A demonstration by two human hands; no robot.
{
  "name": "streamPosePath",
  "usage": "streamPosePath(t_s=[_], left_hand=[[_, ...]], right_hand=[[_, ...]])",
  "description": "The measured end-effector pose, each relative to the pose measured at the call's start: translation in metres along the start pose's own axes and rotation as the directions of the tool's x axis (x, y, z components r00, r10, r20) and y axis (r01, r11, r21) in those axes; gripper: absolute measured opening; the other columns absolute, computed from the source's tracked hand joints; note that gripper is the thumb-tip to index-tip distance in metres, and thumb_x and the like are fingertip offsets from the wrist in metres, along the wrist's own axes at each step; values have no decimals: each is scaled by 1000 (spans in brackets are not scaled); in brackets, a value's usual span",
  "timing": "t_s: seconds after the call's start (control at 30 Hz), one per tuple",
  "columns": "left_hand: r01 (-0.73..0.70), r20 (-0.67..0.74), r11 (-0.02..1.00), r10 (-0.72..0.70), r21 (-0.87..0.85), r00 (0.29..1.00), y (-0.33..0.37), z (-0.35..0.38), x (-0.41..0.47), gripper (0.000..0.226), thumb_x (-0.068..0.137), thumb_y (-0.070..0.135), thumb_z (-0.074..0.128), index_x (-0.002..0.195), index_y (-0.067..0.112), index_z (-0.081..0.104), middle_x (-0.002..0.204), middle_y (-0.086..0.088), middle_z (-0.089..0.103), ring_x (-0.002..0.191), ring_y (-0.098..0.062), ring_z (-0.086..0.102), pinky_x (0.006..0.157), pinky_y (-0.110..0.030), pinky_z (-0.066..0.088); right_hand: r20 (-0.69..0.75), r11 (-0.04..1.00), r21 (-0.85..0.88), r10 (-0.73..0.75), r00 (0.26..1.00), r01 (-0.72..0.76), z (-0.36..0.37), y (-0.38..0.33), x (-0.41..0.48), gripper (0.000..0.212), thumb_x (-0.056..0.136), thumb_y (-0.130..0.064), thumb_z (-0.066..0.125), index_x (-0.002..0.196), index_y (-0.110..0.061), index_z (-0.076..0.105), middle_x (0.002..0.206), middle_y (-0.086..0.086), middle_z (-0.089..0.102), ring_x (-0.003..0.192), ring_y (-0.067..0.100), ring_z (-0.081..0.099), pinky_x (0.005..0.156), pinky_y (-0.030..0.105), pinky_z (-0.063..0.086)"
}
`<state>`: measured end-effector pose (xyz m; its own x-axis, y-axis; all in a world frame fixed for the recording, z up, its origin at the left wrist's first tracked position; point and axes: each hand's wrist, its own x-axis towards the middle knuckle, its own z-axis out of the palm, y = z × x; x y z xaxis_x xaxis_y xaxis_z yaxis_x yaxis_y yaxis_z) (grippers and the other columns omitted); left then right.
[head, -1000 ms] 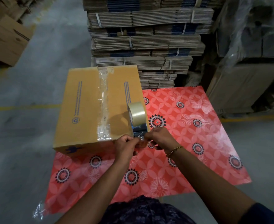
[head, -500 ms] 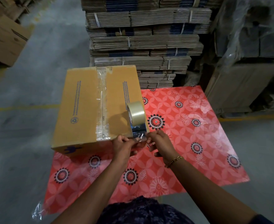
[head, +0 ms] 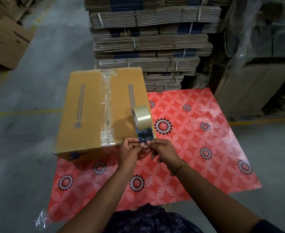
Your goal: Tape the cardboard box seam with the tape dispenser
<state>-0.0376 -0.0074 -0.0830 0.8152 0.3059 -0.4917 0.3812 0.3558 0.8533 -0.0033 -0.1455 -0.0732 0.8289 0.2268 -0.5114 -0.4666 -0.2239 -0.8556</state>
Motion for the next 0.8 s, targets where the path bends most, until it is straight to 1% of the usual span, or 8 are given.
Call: streamPosePath(t_s=[0.1,0.17,0.27,0.37,0.47,0.53,0.7,0.8], left_hand=[[-1,15,1000,1,20,1000,2,-3,1,23,89,-4,67,104,5,51,90,-21,70,66,-24,70,51,-27,56],[3,29,1000,-4,26,1000,3,-3,1,21,91,-4,64,105,4,51,91,-20,70,63,-20,69,49,-24,55],[3,45,999,-5,41,999,0,-6,2,15,95,-2,58,104,6,51,90,-18,71,64,-19,71,50,-25,56],[-20,49,996,15,85,999,0,-7,0,23,90,3,69,105,9,53,90,-14,71,70,-21,71,54,-29,56],[-31,43,993,26,117,999,1,-5,-4,29,85,-4,71,104,7,52,83,-9,67,65,-16,67,52,-26,56],[-27,35,993,23,118,999,3,-5,-3,30,84,-5,72,102,6,51,82,-9,67,63,-15,67,51,-24,55],[-14,65,992,6,126,998,4,-8,-2,28,85,-4,72,97,9,51,81,-9,69,64,-17,68,52,-23,55],[-29,78,990,18,142,997,1,-10,-1,25,88,-4,68,98,11,52,87,-11,73,71,-19,72,54,-24,55]], right_hand=[[79,1000,0,29,996,-30,-7,-2,3,29,96,-26,64,94,2,72,76,7,75,49,11,59,41,19,32],[113,999,4,45,993,-46,-10,-3,5,24,98,-20,60,98,2,71,78,8,75,51,12,60,41,19,33],[153,999,4,52,987,-53,-14,-4,3,20,100,-18,56,94,-8,72,85,11,76,54,12,62,41,17,35],[177,999,-17,42,983,-40,-16,-5,2,20,101,-20,56,90,-16,72,88,8,77,57,11,62,41,18,37],[210,1000,-21,24,977,-21,-18,-6,1,20,102,-20,55,92,-15,72,89,7,75,60,12,62,42,18,37],[243,999,-34,16,970,-8,-21,-8,0,19,102,-17,53,96,-13,70,91,7,75,62,12,62,43,19,39],[272,996,-89,23,962,1,-25,-11,0,19,103,-14,51,100,-11,70,87,1,75,65,10,64,46,20,42],[251,996,-93,35,967,-12,-26,-8,1,19,102,-11,51,105,-6,69,89,6,75,65,11,64,46,20,42]])
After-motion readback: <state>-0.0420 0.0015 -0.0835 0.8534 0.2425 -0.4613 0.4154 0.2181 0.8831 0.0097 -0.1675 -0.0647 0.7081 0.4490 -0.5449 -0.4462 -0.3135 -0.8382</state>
